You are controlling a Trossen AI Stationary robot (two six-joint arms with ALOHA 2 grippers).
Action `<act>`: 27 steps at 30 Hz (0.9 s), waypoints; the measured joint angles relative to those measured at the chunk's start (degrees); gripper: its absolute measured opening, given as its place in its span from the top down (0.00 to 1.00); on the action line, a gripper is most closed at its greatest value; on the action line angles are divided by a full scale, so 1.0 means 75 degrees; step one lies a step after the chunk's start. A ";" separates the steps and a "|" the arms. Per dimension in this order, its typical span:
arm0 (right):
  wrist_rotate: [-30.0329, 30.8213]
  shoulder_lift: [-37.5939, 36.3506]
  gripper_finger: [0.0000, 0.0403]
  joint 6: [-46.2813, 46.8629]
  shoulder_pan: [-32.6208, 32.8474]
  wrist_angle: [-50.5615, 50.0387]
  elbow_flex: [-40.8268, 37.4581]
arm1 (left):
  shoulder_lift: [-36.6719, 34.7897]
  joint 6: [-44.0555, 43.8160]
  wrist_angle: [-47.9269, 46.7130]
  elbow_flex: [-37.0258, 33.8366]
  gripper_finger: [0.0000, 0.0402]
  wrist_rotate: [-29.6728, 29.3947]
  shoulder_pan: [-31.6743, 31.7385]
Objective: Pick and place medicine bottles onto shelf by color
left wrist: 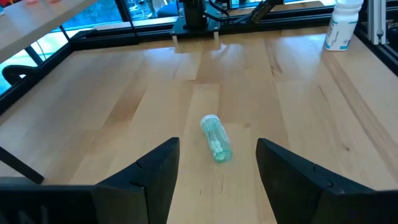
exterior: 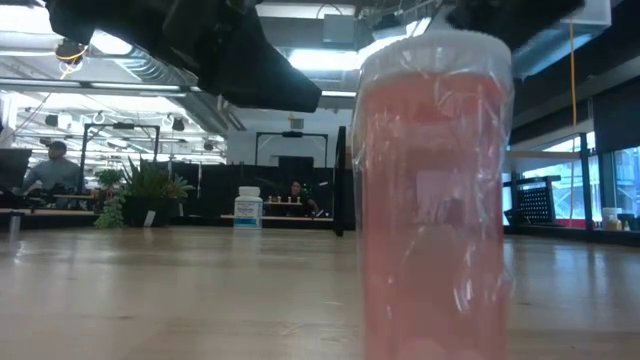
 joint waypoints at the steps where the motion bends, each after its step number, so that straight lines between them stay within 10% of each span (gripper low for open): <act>1: -0.0014 0.0004 0.50 -0.0050 -0.0015 0.0268 -0.0276 | 0.0000 0.0000 -0.0001 0.0000 0.49 0.0001 0.0000; 13: -0.1250 0.0002 0.50 -0.0952 -0.0736 0.3421 -0.2513 | 0.0000 -0.0201 -0.0001 -0.0001 0.49 0.0005 0.0009; 27: -0.1568 0.0002 0.54 -0.0541 -0.1284 0.3520 -0.2636 | 0.0000 -0.0224 0.0000 0.0000 0.49 0.0005 0.0009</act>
